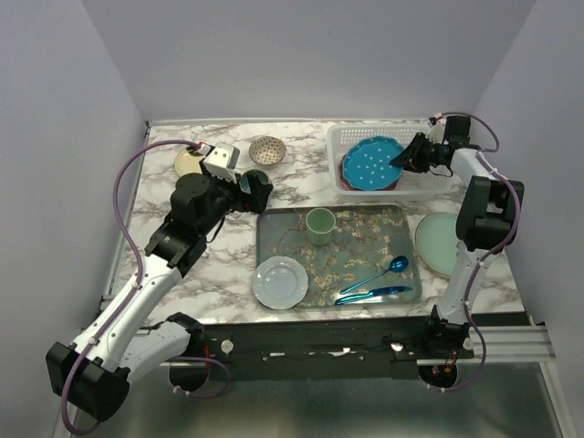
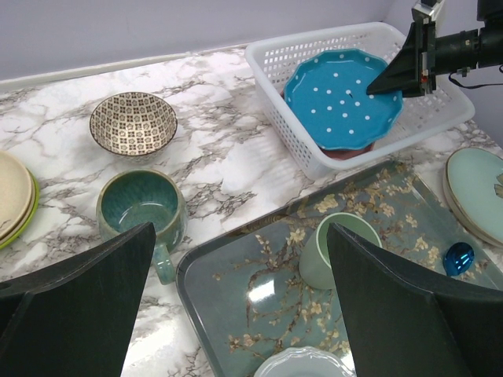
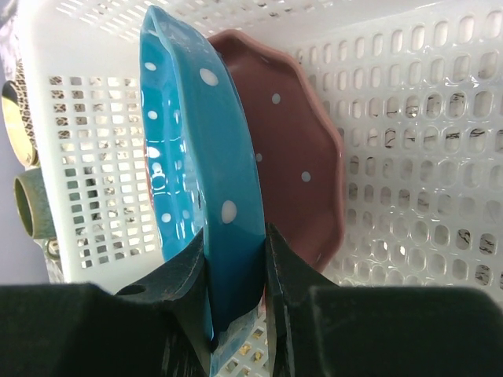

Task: Place the mixed dishes into the plastic bin
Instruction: Place the plate in the plastic bin.

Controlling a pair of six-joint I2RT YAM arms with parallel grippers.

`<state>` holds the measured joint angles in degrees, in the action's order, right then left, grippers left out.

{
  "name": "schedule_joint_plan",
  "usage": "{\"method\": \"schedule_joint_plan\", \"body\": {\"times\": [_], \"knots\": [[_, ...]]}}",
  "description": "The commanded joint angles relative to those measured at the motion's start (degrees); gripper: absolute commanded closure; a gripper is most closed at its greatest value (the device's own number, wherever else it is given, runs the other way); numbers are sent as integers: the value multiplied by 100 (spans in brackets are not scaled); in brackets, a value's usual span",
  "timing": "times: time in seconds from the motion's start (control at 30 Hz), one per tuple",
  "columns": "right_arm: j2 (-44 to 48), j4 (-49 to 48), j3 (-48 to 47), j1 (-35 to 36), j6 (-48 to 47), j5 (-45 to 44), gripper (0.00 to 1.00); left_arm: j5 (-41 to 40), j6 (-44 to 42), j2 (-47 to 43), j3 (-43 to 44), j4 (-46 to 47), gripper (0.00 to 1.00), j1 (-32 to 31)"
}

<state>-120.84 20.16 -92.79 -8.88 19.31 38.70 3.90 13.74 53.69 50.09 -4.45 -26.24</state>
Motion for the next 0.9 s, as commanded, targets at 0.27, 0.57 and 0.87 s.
{"method": "schedule_joint_plan", "body": {"times": [0.27,0.57,0.87], "knots": [[-133,242,-511,273,-314,-108,55,146,-20,1,63,58,1,66],[-186,655,-749,387,-709,-661,27,164,-20,-34,72,41,1,84],[-274,1139,-1083,624,-1245,-1443,15,181,-11,-69,72,32,1,93]]}}
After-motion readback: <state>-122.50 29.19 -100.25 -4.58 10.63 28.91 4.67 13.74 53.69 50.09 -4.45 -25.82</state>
